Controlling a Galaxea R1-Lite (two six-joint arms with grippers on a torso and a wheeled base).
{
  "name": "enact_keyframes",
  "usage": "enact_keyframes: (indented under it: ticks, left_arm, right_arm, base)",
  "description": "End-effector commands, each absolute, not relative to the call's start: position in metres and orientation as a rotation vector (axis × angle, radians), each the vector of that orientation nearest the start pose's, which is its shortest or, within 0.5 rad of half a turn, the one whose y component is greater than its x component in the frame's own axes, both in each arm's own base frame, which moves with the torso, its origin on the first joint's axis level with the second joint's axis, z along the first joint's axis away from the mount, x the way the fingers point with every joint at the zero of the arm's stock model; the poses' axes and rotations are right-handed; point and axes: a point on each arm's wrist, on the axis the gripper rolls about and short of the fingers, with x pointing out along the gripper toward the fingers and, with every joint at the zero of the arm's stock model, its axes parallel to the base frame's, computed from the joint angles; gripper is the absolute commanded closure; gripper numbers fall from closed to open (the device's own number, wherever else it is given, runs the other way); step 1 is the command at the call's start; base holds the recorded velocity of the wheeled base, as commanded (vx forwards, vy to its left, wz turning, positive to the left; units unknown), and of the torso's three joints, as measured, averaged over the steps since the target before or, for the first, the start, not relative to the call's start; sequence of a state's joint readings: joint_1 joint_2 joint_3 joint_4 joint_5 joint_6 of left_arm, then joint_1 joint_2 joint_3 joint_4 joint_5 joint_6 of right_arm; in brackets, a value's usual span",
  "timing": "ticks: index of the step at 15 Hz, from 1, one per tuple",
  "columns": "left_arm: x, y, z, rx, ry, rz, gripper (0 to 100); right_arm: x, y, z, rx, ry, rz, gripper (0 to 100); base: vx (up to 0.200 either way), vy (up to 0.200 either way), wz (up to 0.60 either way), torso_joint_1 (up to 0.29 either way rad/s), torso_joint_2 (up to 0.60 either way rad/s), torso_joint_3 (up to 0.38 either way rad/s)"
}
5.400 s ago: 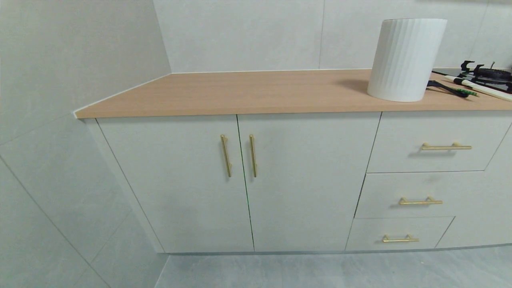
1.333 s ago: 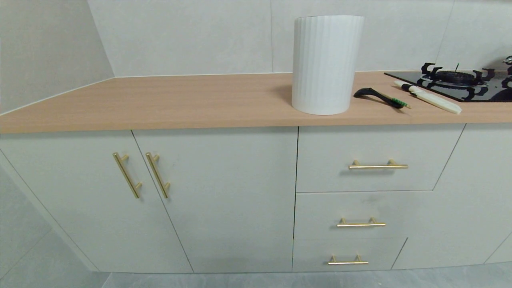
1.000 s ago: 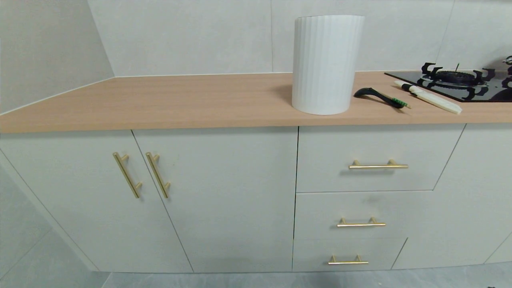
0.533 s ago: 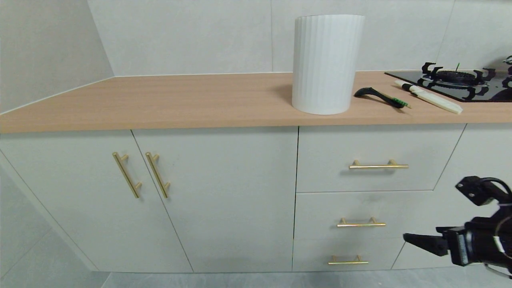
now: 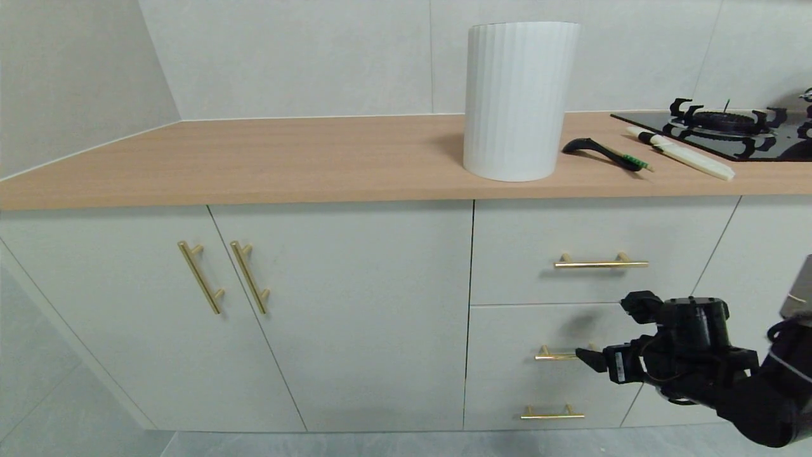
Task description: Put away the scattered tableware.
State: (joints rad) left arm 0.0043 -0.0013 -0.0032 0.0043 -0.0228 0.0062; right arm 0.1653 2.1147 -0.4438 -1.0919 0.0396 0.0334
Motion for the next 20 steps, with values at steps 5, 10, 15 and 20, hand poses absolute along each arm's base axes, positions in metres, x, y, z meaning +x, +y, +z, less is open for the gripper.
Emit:
enact_keyframes:
  ticks: [5, 10, 15, 20]
  left_arm:
    - [-0.023, -0.001, 0.076, 0.006, 0.001, -0.018, 0]
    - [-0.023, -0.001, 0.076, 0.006, 0.001, -0.018, 0]
    - [-0.023, -0.001, 0.076, 0.006, 0.001, -0.018, 0]
    - [-0.023, -0.001, 0.076, 0.006, 0.001, -0.018, 0]
  right_arm:
    - [0.315, 0.060, -0.053, -0.044, 0.556, 0.086, 0]
    - [0.326, 0.062, -0.049, 0.000, 0.510, 0.048, 0]
    - [0.333, 0.062, -0.055, 0.001, 0.502, 0.021, 0]
    - [0.322, 0.061, -0.059, -0.013, 0.550, 0.025, 0]
  base:
    - [0.000, 0.000, 0.00, 0.000, 0.00, 0.000]
    - [0.000, 0.000, 0.00, 0.000, 0.00, 0.000]
    - [0.000, 0.000, 0.00, 0.000, 0.00, 0.000]
    - [0.000, 0.000, 0.00, 0.000, 0.00, 0.000]
